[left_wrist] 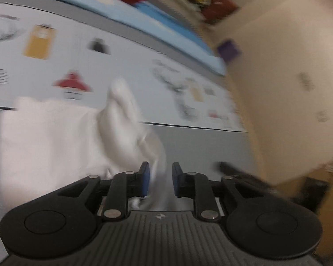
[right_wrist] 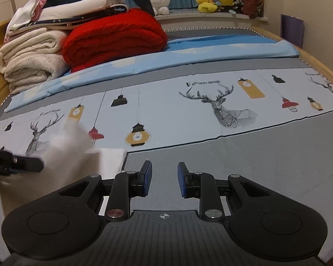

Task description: Fold small clothes

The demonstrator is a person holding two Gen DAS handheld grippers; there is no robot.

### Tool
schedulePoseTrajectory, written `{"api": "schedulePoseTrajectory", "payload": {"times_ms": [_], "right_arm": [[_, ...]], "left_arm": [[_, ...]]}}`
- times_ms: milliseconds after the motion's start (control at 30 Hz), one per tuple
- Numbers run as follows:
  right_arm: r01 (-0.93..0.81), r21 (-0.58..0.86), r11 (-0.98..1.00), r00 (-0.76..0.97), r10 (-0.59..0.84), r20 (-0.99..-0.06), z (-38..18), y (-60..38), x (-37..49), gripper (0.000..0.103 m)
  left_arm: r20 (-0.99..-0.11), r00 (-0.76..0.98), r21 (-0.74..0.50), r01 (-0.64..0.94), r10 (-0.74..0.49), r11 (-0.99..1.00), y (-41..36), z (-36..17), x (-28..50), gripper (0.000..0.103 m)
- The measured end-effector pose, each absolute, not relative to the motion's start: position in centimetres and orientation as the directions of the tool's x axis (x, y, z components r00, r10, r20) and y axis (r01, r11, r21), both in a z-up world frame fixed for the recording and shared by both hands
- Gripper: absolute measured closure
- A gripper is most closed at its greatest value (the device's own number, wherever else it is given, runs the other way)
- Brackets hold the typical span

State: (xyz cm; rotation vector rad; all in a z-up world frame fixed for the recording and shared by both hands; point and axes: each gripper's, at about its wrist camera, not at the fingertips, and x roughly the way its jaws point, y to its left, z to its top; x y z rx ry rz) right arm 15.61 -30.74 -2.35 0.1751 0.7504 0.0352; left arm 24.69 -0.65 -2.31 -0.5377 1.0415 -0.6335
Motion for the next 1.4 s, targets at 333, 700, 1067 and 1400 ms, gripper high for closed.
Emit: {"api": "schedulePoseTrajectory", "payload": {"times_ms": [333,700,1067,1400], "right_arm": [[-0.041,0.339,0.94,0.643,0.285,-0.711,-5.3,-27.4,18.3,0.076],[0.039,0.417,0.908,0.521,0.338,-0.784,-9.8,-23.0,24.2,0.072],[0.03,0.513,0.858,0.668,0.365,-0.648,-7.9,-24.3,25.1,0.1],[0.076,0.446,0.892,0.605,0.315,-0.731,-8.4,-26.6,23.7,0.071]], "left_arm": [[-0.792,0.382,-0.461,0.137,-0.476,0.877,7.1,-3.4,24.2,0.079],[-0.847,0.296,-0.371,0.267,-0.442,0.889,8.2,-6.2,20.3,0.068],[-0.849,0.298,-0.362,0.271,-0.436,0.892,7.9,-6.1,21.2,0.056],[-0.906,0.237,-0.273,0.307,-0.351,0.912,6.0,-8.4,21.0,0.053]]}}
